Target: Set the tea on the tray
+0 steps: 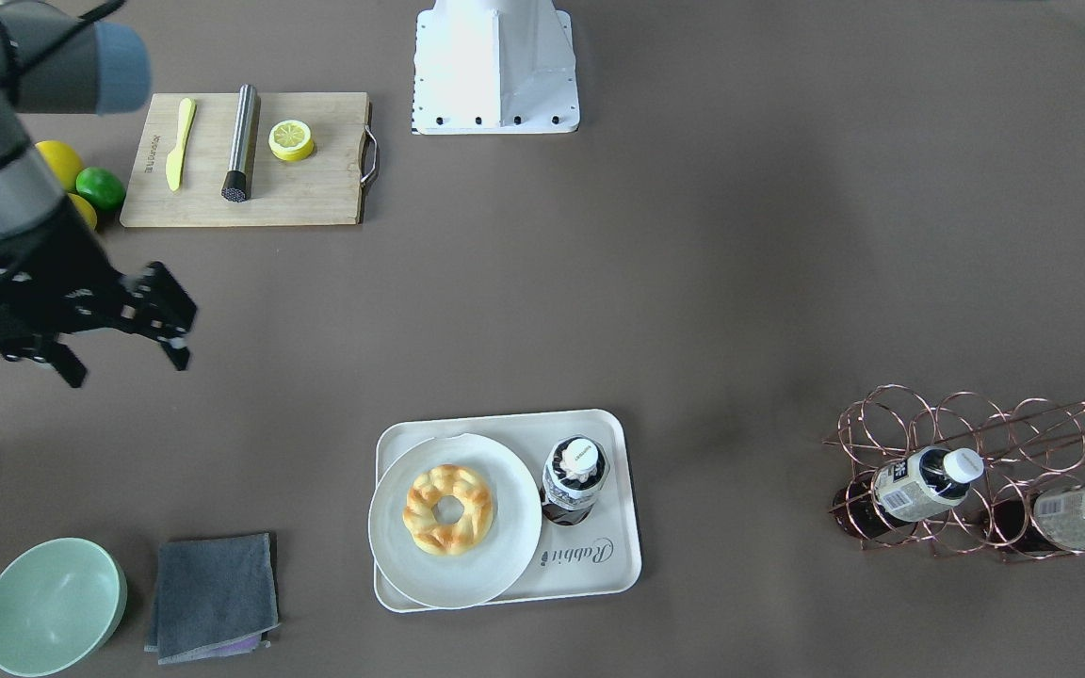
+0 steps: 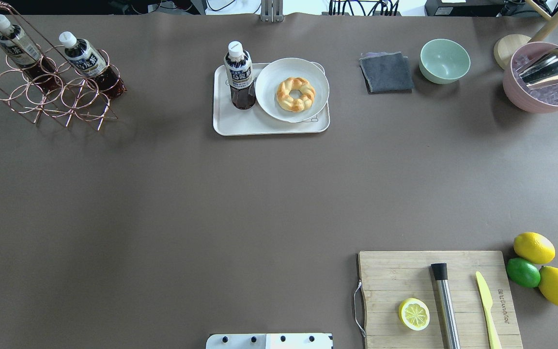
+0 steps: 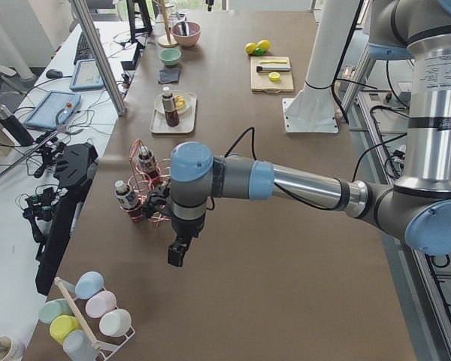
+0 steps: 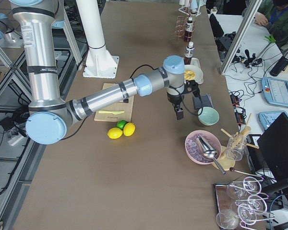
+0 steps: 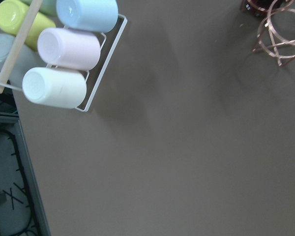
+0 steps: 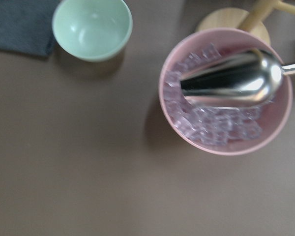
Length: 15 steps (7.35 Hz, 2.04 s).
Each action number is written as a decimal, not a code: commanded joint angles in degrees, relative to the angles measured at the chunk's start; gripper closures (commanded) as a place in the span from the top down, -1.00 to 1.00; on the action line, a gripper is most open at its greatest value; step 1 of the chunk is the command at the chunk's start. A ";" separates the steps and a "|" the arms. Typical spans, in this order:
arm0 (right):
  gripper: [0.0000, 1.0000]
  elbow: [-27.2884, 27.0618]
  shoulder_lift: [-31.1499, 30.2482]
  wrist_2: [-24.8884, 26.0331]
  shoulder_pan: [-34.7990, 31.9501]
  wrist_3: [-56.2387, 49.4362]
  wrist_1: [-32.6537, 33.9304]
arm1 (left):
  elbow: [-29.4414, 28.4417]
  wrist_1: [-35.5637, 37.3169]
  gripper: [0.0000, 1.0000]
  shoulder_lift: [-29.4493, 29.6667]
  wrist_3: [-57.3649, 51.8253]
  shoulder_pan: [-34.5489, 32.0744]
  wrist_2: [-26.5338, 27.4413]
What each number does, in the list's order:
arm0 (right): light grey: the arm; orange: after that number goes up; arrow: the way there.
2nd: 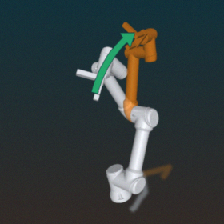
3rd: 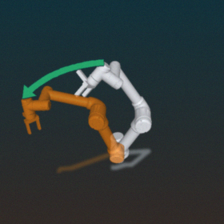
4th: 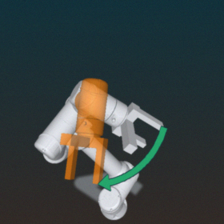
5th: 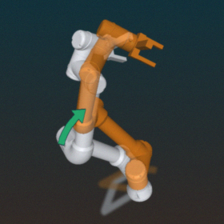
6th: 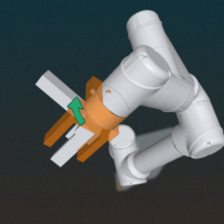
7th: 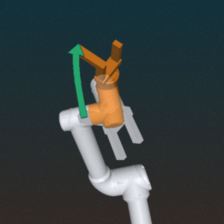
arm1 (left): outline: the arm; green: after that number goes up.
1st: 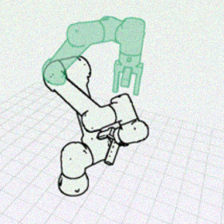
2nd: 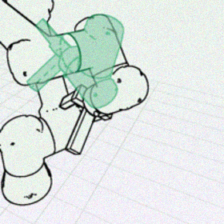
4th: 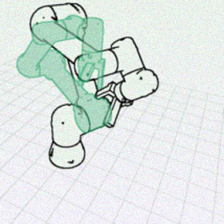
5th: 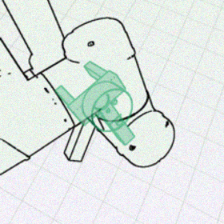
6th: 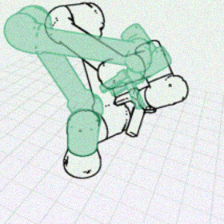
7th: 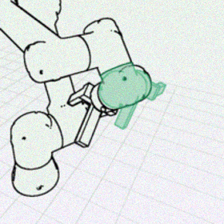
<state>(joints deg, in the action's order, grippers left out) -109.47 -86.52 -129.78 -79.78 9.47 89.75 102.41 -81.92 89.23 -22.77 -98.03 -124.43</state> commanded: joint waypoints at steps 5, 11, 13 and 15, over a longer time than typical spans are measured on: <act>1.00 12.26 -10.77 2.51 -10.49 -19.05 0.43 | -6.35 0.80 0.99 -6.07 -3.42 -3.83 -4.73; 1.00 12.35 -11.12 2.86 -9.87 -19.14 0.34 | -8.46 0.71 0.99 -6.70 -3.42 -2.08 -4.94; 1.00 12.35 -11.21 2.78 -9.87 -19.14 0.34 | -7.24 0.71 0.99 -6.08 3.99 4.14 -5.03; 1.00 12.35 -11.21 2.69 -9.87 -19.14 0.34 | -5.30 0.71 0.99 -6.87 6.69 5.05 -6.25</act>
<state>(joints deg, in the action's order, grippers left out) -97.12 -97.72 -127.04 -89.65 -9.67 90.09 95.81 -81.20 82.85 -18.78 -94.25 -129.52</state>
